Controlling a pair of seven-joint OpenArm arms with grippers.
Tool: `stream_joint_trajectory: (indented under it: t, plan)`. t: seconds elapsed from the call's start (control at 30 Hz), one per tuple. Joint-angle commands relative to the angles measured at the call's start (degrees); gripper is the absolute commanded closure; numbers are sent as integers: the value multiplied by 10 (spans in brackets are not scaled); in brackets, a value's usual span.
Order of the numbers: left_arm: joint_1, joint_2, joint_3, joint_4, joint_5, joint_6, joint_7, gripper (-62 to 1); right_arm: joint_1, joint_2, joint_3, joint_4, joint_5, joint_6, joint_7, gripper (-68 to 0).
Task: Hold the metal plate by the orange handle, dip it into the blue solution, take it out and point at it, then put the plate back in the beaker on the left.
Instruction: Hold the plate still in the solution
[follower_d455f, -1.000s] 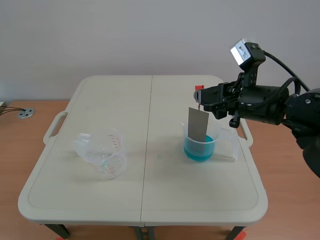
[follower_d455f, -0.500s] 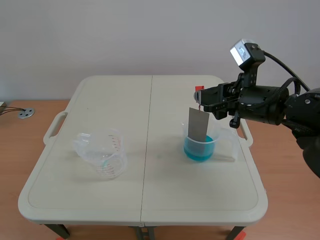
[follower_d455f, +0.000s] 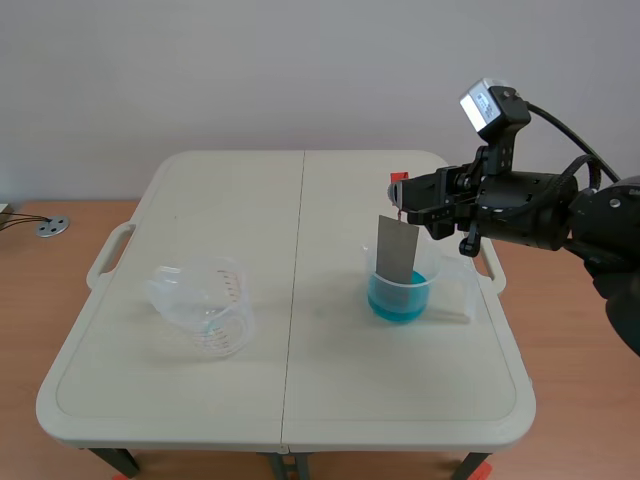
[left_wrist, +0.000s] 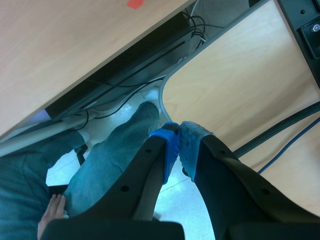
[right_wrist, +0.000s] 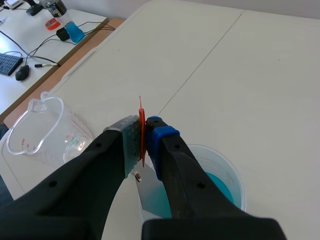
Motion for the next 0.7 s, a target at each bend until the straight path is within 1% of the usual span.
stream_joint_trajectory:
  t: [0.0,0.67]
  plan:
    - [0,1,-1,5,-3,0,-3,-19,6,3,2,3,-4,7,0,-15]
    - [0,1,-1,5,-3,0,-3,-19,6,3,2,3,-4,7,6,-15]
